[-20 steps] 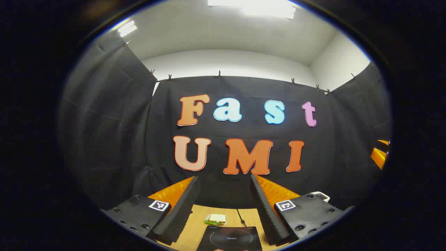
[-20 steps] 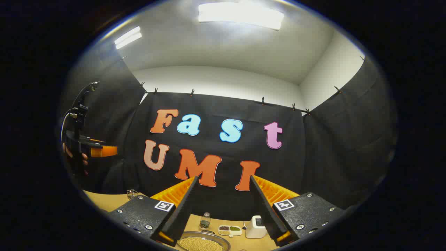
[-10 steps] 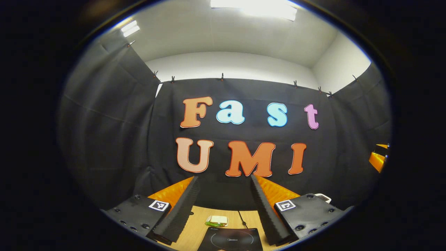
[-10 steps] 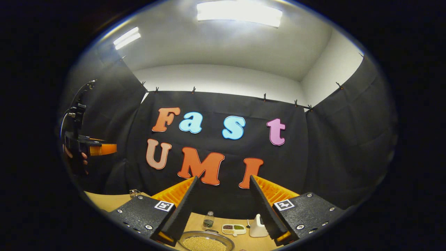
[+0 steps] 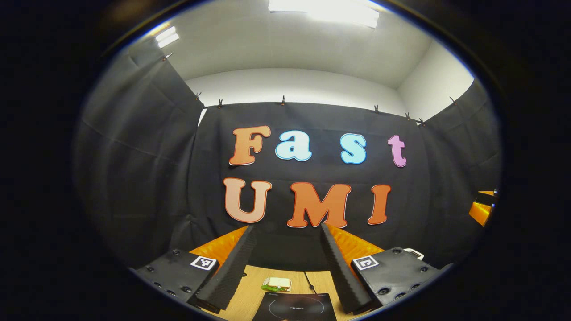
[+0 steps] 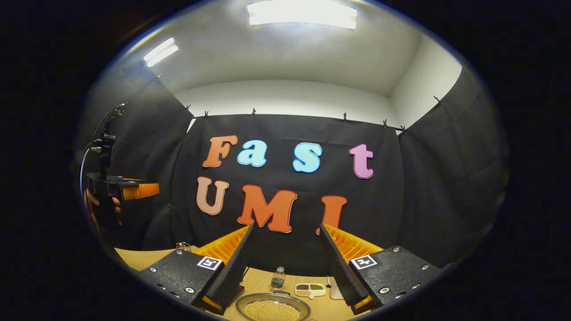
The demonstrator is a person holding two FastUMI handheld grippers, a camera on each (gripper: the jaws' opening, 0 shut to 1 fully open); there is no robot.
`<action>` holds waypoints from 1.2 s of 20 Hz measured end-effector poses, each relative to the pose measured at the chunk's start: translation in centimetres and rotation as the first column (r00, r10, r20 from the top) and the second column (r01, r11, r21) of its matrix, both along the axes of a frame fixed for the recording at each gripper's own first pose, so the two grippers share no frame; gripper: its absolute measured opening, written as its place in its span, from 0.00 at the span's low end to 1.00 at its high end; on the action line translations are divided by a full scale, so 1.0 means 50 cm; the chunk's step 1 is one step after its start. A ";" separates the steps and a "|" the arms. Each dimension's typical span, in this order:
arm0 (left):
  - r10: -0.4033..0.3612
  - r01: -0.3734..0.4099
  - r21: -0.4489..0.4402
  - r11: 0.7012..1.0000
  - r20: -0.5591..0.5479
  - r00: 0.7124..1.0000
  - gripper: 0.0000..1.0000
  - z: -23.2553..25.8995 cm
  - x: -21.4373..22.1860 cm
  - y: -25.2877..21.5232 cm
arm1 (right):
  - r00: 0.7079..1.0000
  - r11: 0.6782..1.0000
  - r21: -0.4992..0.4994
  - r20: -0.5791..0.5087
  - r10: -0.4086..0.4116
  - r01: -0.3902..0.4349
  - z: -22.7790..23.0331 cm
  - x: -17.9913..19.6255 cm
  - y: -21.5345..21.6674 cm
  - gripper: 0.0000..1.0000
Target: First push the handle of the pot to place it horizontally, then grasp the pot with both hands and set it on the induction cooktop.
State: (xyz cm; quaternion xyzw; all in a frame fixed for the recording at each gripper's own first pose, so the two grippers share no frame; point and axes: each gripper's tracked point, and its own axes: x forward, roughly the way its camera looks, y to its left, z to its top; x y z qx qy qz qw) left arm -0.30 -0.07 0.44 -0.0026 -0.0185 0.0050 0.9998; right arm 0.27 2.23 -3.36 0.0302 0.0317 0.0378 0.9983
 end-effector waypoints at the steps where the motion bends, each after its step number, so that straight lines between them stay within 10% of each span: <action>1: -0.003 0.003 -0.002 1.000 0.000 1.000 0.94 -0.001 0.000 0.000 | 1.000 1.000 0.001 -0.006 0.002 -0.002 -0.006 0.003 0.000 0.90; 8: -0.012 0.012 -0.001 1.000 -0.028 1.000 0.94 -0.027 0.019 -0.002 | 0.993 0.997 0.013 -0.091 0.081 -0.080 -0.137 -0.015 0.035 0.94; 13: -0.027 0.027 -0.004 1.000 -0.063 0.998 0.95 -0.055 0.026 -0.012 | 0.930 0.988 0.042 -0.334 0.154 -0.149 -0.340 -0.048 0.087 0.92; 24: 0.013 -0.008 0.041 0.999 -0.101 0.995 0.95 -0.097 0.045 0.009 | 0.577 0.928 0.333 -0.730 0.367 -0.168 -0.695 -0.154 0.246 0.61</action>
